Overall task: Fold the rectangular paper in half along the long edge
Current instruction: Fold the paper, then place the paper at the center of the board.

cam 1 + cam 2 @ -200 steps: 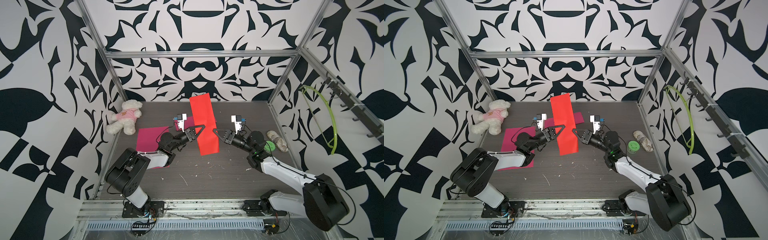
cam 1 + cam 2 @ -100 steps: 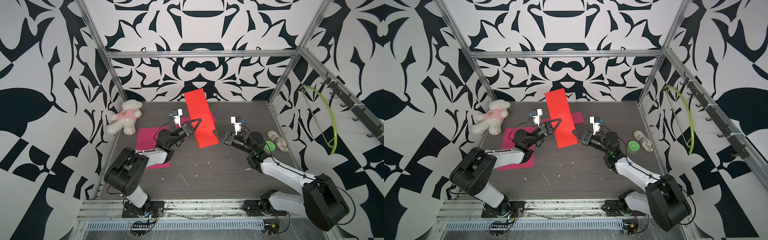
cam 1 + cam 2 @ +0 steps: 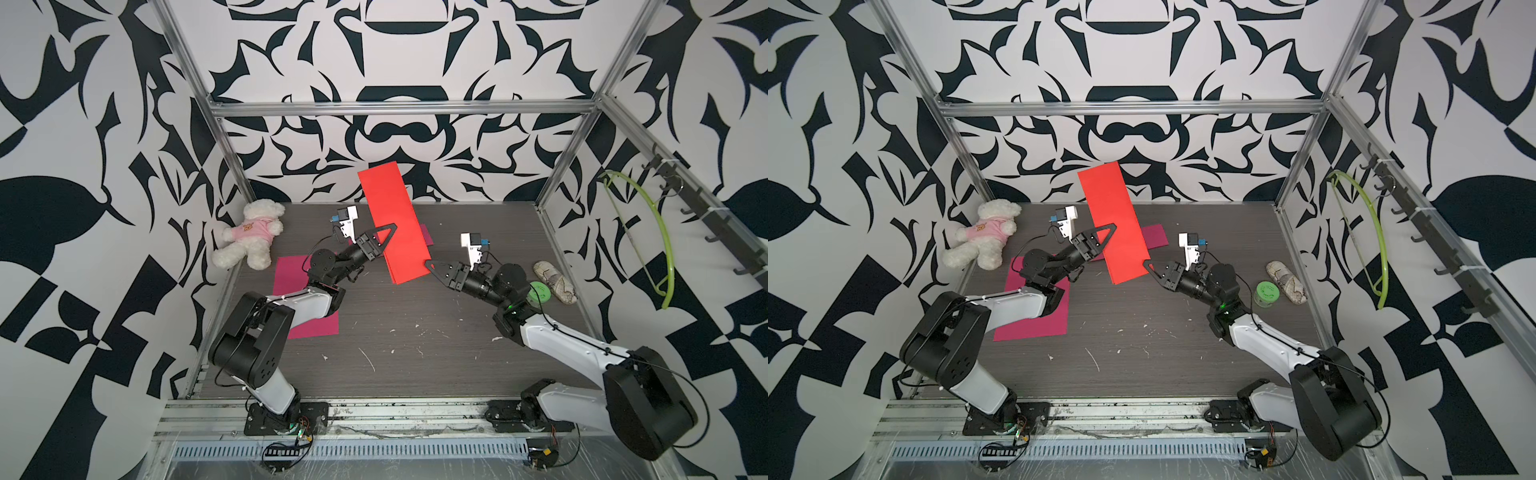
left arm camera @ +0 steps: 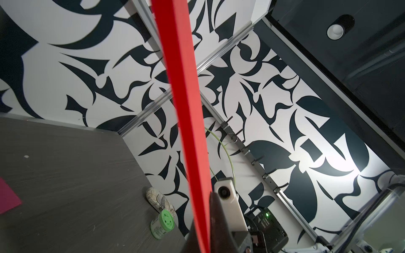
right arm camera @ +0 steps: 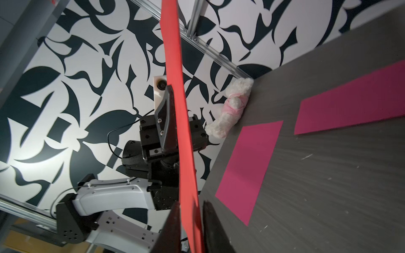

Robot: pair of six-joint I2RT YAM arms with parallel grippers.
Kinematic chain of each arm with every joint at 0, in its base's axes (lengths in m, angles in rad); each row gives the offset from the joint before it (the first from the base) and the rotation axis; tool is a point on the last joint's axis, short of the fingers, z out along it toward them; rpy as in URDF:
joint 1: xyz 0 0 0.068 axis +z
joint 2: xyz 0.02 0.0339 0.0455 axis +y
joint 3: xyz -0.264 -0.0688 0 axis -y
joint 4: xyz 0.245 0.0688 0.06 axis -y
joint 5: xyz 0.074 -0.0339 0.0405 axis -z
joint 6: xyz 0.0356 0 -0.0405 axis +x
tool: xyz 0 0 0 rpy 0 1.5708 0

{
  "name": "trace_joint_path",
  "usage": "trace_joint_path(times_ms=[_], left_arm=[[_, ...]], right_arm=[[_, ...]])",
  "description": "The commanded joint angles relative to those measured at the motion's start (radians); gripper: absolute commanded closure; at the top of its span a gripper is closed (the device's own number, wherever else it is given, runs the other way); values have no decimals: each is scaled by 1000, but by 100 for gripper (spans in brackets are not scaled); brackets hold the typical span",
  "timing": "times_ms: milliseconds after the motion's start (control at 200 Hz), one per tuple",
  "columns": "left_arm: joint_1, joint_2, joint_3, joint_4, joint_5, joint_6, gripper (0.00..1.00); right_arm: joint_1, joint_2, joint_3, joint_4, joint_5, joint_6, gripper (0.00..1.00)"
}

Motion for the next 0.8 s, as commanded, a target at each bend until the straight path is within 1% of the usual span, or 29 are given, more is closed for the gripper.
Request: trace_joint_path(times_ms=[0,90,110,140,150,165,170,185,190,210,215,305,340,365,380,445,495,605,670,715,795], left_arm=[[22,7,33,25,-8,-8,100],[30,9,40,25,-2,-14,100],[31,9,42,25,1,-14,100],[32,10,45,25,4,-16,100],[32,10,45,25,5,-17,100],[32,12,47,25,7,-17,100],[32,12,47,25,6,-18,100],[32,13,47,25,8,-19,100],[32,13,47,25,8,-19,100],[32,14,47,25,9,-20,100],[32,14,47,25,10,-21,100],[32,15,40,25,15,-24,100],[32,15,36,25,17,-23,100],[32,15,32,25,20,-23,100],[32,15,31,25,22,-23,100],[32,21,27,25,46,-25,100],[33,33,29,25,80,-33,100],[36,89,43,-25,199,-61,100],[36,125,38,-64,250,-68,100],[36,145,40,-121,287,-64,100],[35,159,32,-238,328,-5,100]], right_arm=[[2,0,13,41,-26,-5,100],[2,4,13,42,-29,-3,100],[3,4,13,39,-20,-2,93],[3,2,10,40,-10,-4,79],[4,1,10,39,-8,-6,76],[4,1,10,39,-5,-7,75],[4,1,10,39,-5,-8,75],[4,-1,10,38,-5,-9,80],[4,-1,10,38,-5,-9,82],[1,-2,10,38,-6,-12,98],[3,-2,10,38,-7,-12,100],[3,-4,16,35,-11,-20,100],[3,-8,15,28,-1,-23,79],[2,-11,15,19,9,-29,68],[2,-13,14,12,14,-35,63],[2,-34,12,-46,44,-72,50],[1,-62,18,-124,75,-134,40],[1,-142,64,-425,185,-313,26],[2,-180,92,-578,253,-411,22],[2,-198,104,-640,285,-457,21],[2,-218,125,-728,323,-524,20]])
